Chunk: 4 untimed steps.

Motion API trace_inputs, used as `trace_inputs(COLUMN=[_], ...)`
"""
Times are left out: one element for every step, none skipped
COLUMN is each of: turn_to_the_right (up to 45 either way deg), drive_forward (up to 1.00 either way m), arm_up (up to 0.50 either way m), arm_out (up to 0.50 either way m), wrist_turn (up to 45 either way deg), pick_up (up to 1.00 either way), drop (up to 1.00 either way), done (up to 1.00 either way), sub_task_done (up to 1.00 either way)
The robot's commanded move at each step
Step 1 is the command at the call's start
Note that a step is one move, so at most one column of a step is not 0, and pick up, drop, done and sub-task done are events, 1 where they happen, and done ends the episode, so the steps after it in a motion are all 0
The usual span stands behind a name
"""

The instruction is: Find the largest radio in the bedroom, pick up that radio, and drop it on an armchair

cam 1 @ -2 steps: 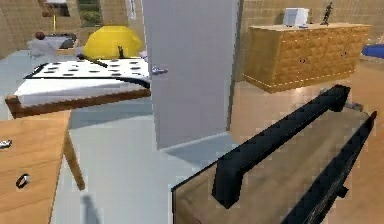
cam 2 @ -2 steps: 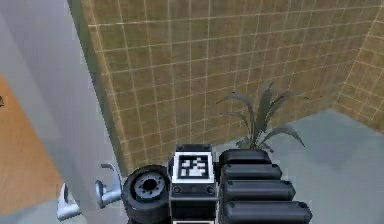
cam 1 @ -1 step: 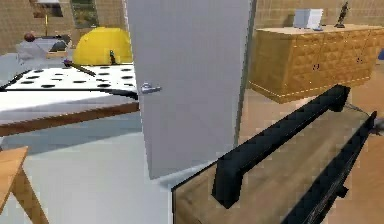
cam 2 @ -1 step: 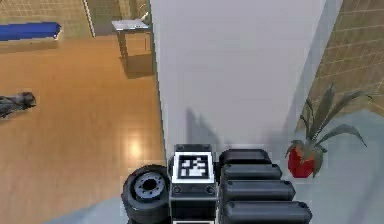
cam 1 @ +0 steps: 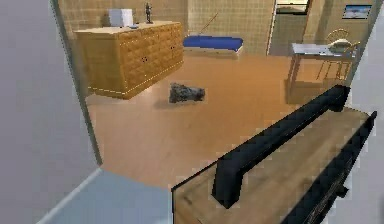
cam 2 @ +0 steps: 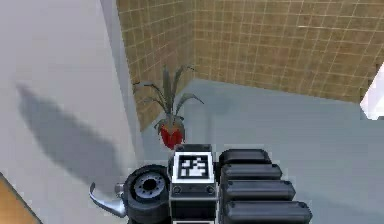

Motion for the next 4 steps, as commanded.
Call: trace_inputs(turn_to_the_right=[18.0,0.0,0.0,0.0], drive_forward=[0.00,1.00,1.00,1.00], arm_up=[0.00,0.00,0.00,0.00], arm_out=[0.00,0.00,0.00,0.00], wrist_turn=[0.0,0.0,0.0,0.0], pick_up=[0.00,0.00,0.00,0.00], drop=[0.00,0.00,0.00,0.00], done=[0.00,0.00,0.00,0.00], sub_task_done=[0.00,0.00,0.00,0.00])
